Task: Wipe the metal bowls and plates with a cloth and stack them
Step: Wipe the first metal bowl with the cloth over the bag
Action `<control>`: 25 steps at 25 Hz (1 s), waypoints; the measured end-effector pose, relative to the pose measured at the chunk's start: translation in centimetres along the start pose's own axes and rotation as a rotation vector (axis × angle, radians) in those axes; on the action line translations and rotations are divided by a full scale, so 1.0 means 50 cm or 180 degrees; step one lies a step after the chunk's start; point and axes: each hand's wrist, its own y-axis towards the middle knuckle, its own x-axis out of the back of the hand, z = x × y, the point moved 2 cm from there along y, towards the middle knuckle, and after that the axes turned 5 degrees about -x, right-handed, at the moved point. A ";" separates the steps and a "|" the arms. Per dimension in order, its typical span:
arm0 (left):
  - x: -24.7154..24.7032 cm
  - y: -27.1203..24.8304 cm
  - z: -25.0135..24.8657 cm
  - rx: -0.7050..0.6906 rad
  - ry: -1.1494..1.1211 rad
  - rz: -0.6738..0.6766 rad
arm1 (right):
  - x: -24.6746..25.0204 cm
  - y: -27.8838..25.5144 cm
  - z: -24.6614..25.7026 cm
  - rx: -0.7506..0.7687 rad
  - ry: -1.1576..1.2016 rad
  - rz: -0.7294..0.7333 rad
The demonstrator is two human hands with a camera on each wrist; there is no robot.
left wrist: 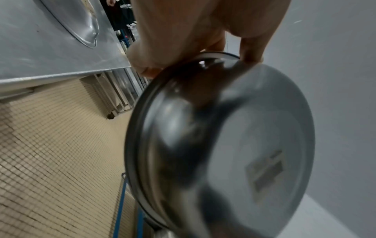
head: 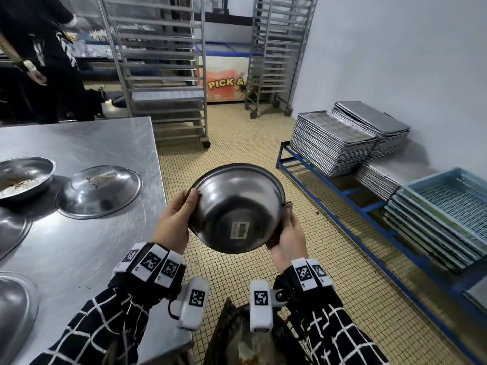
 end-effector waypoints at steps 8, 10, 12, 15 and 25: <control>0.009 0.004 0.008 -0.0352 0.1591 0.0892 | -0.016 0.027 0.120 0.2031 -0.3496 0.0641; -0.014 0.004 0.005 -0.0307 0.1944 0.1048 | -0.043 0.030 0.127 0.2364 -0.4352 0.1041; -0.034 0.004 -0.002 -0.0375 0.2176 0.0809 | -0.065 0.028 0.121 0.2481 -0.4594 0.1236; -0.038 0.004 0.001 -0.0346 0.1901 0.0348 | -0.086 0.010 0.093 0.2579 -0.3780 0.0922; -0.016 -0.004 -0.010 -0.0141 0.0693 -0.0277 | -0.034 -0.007 0.000 0.1780 -0.2358 -0.0054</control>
